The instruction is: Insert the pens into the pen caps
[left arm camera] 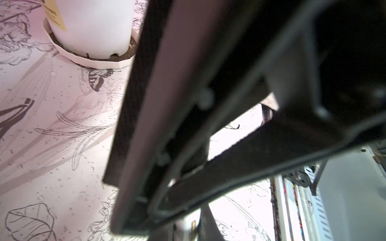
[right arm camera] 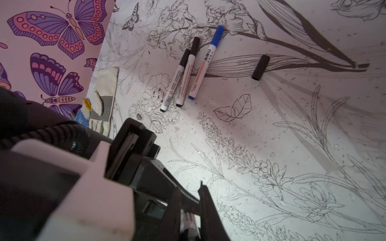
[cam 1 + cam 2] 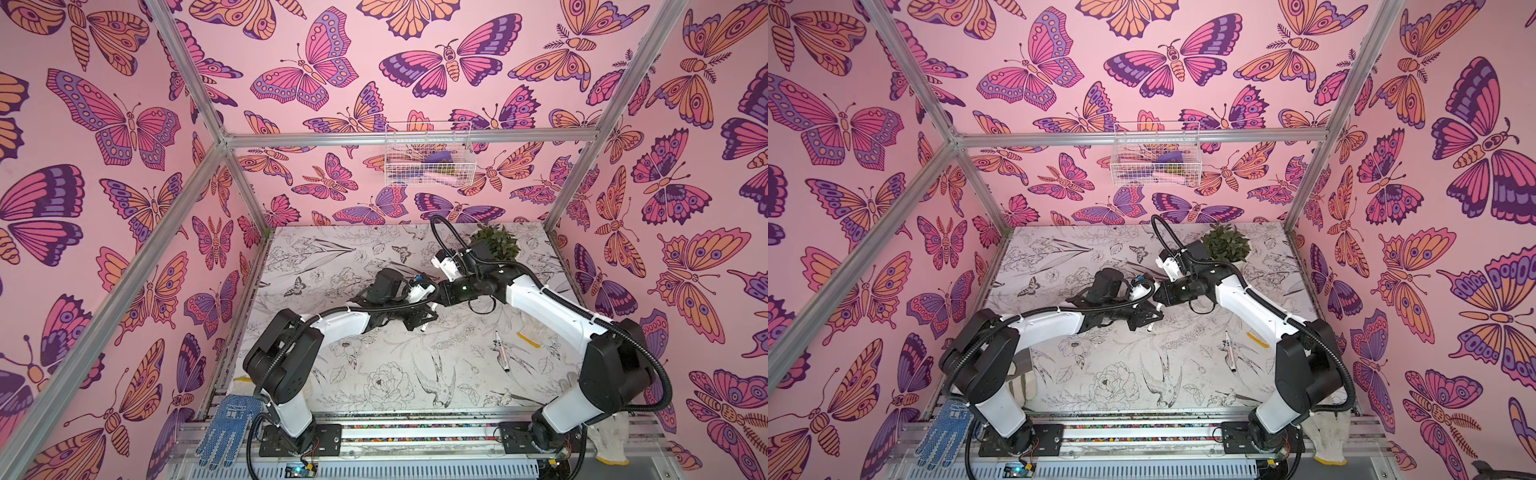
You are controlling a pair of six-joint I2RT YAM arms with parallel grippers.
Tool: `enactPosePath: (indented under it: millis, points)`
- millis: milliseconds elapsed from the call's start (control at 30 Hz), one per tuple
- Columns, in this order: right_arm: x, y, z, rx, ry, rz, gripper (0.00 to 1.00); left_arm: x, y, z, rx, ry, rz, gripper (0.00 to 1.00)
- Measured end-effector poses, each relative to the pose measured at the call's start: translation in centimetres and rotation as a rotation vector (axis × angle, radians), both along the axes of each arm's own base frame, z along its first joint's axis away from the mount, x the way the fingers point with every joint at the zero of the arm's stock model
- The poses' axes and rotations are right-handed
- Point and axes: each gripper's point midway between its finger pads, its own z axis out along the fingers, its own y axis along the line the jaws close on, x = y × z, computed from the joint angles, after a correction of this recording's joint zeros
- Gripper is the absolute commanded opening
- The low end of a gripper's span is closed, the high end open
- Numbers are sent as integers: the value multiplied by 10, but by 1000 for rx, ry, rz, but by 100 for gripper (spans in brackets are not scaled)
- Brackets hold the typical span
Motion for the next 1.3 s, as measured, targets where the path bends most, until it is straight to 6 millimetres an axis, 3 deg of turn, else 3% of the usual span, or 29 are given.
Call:
enactPosePath:
  millis: [200, 333, 667, 900, 1067, 1300]
  points:
    - [13, -1, 8, 72, -42, -32, 0, 14, -1, 8, -23, -24, 68, 0]
    - [18, -14, 19, 214, -12, -84, 0, 17, -9, 20, -65, -66, 73, 0]
    - [5, -21, 16, 293, 116, -123, 0, -5, -18, 12, -101, -32, 69, 0]
    - [0, -26, 20, 264, 164, -155, 24, -11, -25, 13, -108, -82, 53, 0]
    - [-8, -18, 34, 288, 206, -139, 46, -18, -39, 31, -165, -206, 4, 0]
    - [-6, -14, 57, 318, 181, -128, 57, -19, -45, 44, -213, -279, -10, 0]
